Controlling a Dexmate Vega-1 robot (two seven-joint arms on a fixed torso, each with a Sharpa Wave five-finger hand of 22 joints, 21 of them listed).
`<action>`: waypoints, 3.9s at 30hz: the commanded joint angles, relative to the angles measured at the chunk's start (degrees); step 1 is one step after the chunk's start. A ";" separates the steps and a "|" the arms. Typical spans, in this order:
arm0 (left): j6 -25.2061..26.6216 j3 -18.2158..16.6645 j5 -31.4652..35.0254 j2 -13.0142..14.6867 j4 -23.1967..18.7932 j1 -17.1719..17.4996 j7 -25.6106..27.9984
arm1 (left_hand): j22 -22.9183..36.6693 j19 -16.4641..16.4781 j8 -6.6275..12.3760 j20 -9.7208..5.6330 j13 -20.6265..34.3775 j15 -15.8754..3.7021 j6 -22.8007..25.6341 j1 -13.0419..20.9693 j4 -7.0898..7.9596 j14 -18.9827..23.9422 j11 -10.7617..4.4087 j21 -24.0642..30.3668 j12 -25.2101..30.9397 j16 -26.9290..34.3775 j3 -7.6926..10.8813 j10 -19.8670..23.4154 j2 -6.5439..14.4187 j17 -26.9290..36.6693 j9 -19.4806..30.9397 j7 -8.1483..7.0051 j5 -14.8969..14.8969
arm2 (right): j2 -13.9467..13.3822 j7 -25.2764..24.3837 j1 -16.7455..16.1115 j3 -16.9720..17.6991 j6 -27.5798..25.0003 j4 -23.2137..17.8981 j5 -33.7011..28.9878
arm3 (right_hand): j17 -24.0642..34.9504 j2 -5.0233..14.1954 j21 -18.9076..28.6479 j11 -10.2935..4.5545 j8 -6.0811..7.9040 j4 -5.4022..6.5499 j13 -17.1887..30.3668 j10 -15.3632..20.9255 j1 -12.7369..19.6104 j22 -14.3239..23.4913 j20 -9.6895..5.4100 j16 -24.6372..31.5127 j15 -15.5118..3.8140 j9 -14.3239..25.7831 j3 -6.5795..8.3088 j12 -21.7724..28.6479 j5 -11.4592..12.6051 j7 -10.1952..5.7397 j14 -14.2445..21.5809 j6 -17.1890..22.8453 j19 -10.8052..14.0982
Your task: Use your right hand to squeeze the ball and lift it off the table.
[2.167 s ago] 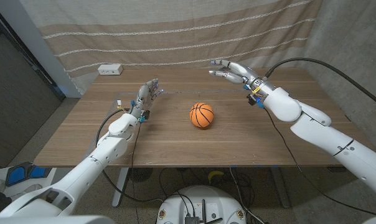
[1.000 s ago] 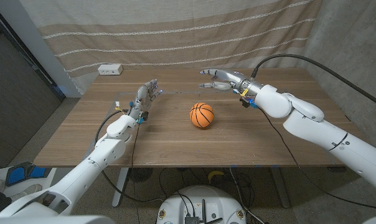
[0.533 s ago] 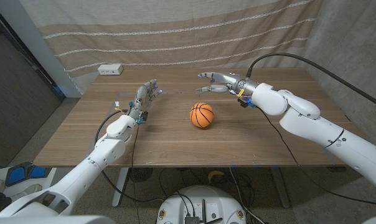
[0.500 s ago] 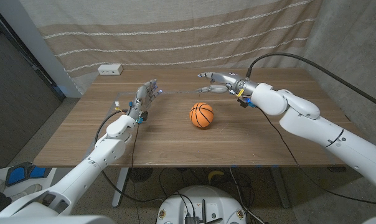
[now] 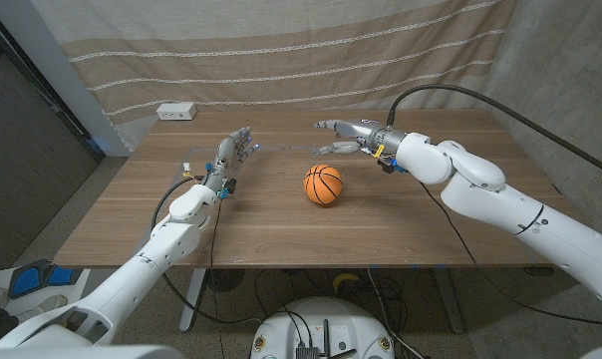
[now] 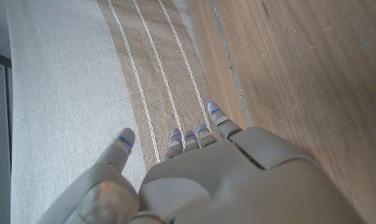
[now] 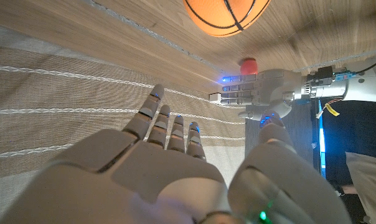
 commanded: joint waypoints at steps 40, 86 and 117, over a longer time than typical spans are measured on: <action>1.88 -0.82 -1.26 2.04 -2.12 2.37 -0.15 | 0.27 0.95 0.29 0.07 0.22 -0.12 0.77 -0.10 -0.04 -0.11 0.32 -0.50 0.16 0.14 0.04 -0.30 2.77 0.20 0.21 0.17 0.11 | 6.48 9.36 4.09 -8.34 -3.49 4.73 -10.24 | -0.29 -0.38 -0.81 0.13 0.37 0.27 0.25 -1.82 2.10 0.17 -0.65 0.14 0.21 0.24 -0.02 0.21 1.17 -0.89 -0.05 -2.37 1.48; 4.46 -0.33 -2.09 2.73 -1.09 0.91 -2.02 | 0.30 1.05 0.55 0.42 0.23 0.20 2.12 -0.14 0.05 0.00 0.48 -1.04 0.16 0.16 0.04 -0.28 2.83 0.21 0.23 0.27 0.11 | 11.57 26.60 11.10 -16.14 -11.84 9.71 -18.79 | -1.27 0.28 -0.12 -0.50 0.83 0.08 0.19 -4.30 15.14 0.25 -0.58 2.83 -0.57 0.22 1.88 0.97 3.00 -9.91 6.08 -6.23 12.14; 5.45 0.53 -1.38 2.21 -1.16 -0.24 -1.59 | 0.32 1.18 0.40 0.36 0.24 0.23 2.30 -0.21 0.19 -0.11 0.56 -1.37 0.15 0.13 0.01 -0.35 2.85 0.23 0.24 0.22 0.11 | 11.70 29.03 13.73 -17.79 -10.50 13.48 -13.61 | 15.63 8.04 22.24 -6.92 9.76 -1.06 3.66 23.57 45.24 10.44 -17.60 24.07 -18.07 0.87 4.09 12.05 -0.26 -8.06 42.14 30.13 31.99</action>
